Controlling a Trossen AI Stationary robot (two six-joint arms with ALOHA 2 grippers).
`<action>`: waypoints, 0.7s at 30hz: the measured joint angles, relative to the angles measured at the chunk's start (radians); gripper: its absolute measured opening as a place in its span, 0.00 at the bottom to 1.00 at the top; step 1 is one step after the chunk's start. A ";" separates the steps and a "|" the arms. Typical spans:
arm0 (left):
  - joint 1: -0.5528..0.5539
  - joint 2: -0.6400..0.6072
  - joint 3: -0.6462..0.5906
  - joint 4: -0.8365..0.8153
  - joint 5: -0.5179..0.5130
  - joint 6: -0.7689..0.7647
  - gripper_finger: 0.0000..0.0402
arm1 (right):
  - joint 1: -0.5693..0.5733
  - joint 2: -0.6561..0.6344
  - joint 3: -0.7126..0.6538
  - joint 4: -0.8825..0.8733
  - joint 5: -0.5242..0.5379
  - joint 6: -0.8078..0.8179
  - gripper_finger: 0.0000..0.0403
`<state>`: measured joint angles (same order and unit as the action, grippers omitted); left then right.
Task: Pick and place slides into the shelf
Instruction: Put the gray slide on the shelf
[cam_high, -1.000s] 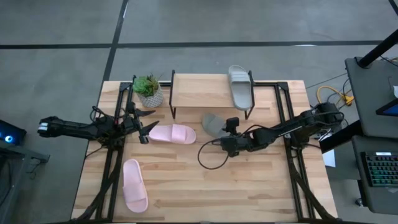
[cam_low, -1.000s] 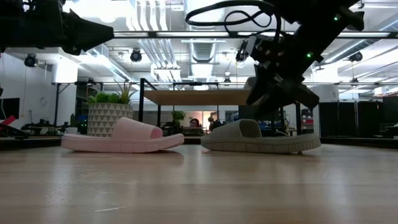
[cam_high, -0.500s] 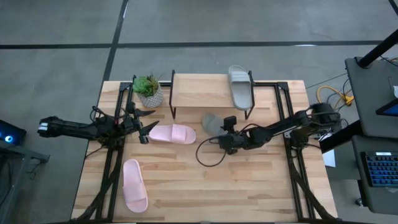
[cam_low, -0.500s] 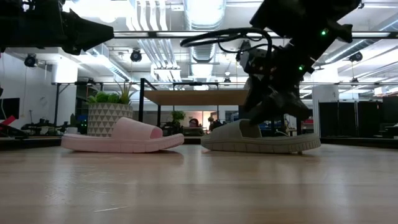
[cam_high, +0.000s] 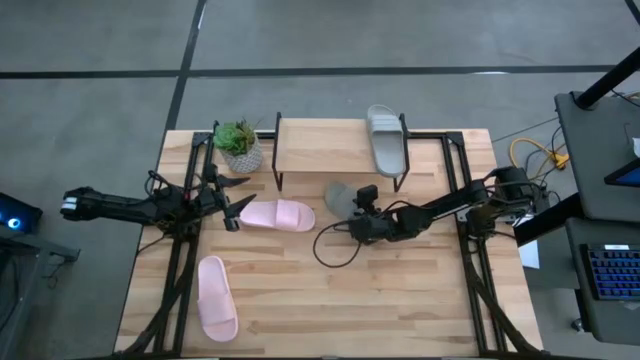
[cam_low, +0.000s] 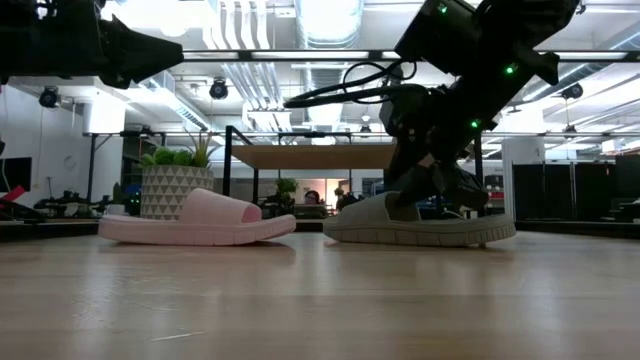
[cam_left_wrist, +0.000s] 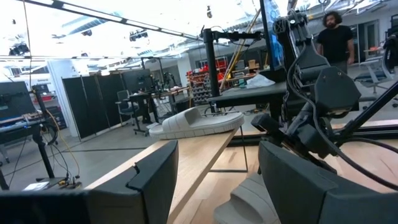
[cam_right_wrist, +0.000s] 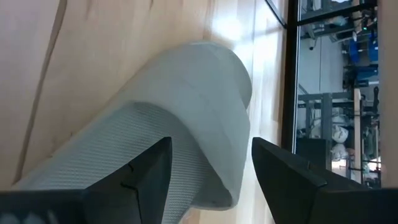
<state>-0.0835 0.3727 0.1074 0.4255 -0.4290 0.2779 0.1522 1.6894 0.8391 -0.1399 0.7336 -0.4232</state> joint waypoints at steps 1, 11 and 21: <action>0.000 0.000 0.000 0.000 0.000 0.000 0.52 | -0.002 0.000 0.000 0.000 -0.002 0.000 0.53; 0.000 -0.001 0.000 0.000 0.000 0.000 0.52 | -0.022 0.002 0.000 0.025 -0.008 -0.005 0.53; 0.000 -0.001 0.000 0.000 0.000 0.000 0.52 | -0.047 0.004 0.000 0.054 -0.034 -0.023 0.53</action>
<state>-0.0836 0.3721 0.1074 0.4253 -0.4294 0.2779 0.1052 1.6932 0.8391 -0.0863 0.6998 -0.4458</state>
